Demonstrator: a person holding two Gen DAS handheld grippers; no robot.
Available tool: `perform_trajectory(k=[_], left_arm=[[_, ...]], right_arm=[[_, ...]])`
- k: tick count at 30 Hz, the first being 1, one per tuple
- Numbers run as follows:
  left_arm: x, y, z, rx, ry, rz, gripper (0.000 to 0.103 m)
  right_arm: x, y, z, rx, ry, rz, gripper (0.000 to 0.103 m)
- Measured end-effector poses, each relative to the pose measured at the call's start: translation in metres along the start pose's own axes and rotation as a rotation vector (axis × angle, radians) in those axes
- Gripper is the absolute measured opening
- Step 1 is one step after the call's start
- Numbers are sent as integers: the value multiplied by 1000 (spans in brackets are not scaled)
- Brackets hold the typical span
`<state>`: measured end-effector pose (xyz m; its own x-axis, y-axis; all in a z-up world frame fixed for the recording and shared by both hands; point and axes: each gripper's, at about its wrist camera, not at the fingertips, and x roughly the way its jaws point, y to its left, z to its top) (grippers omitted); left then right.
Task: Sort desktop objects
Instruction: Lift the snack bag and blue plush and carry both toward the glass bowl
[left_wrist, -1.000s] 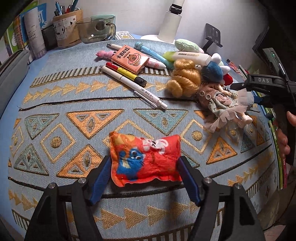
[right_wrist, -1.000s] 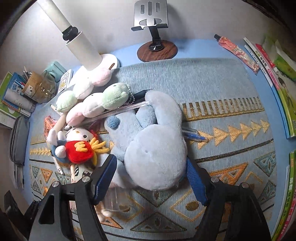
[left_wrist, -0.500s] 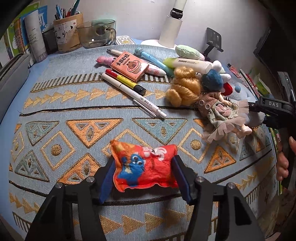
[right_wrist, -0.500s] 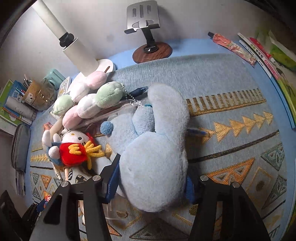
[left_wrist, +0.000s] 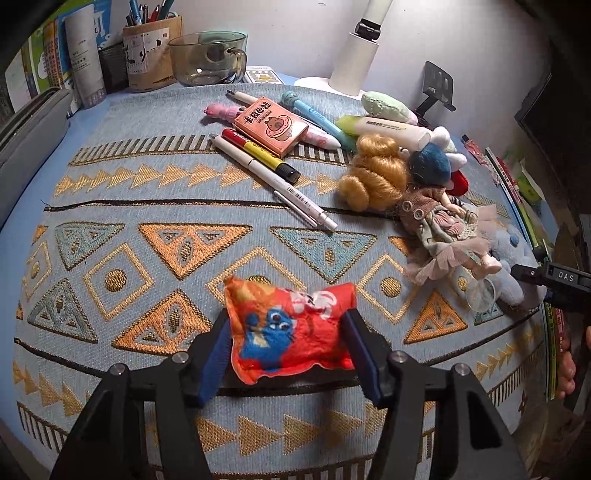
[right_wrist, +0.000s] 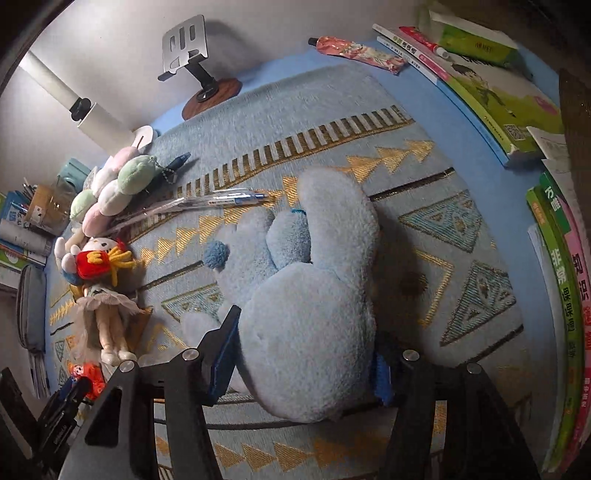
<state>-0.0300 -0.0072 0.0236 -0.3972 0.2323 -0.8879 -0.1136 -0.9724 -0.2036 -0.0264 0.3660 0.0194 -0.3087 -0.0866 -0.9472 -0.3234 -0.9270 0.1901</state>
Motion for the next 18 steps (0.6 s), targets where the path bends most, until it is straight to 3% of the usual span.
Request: perform_trajectory(k=[5, 9, 14, 18], left_arm=[[-4, 1, -7, 14, 10, 20, 76], [4, 4, -9, 13, 25, 16, 80], [9, -4, -10, 62, 3, 63, 80], [6, -8, -12, 90, -1, 64, 68]], right_arm=[[-13, 4, -2, -59, -25, -94, 70], [-15, 14, -4, -122, -46, -138, 77], [-3, 18, 0, -150, -34, -122, 77], [3, 24, 3, -170, -44, -125, 77]])
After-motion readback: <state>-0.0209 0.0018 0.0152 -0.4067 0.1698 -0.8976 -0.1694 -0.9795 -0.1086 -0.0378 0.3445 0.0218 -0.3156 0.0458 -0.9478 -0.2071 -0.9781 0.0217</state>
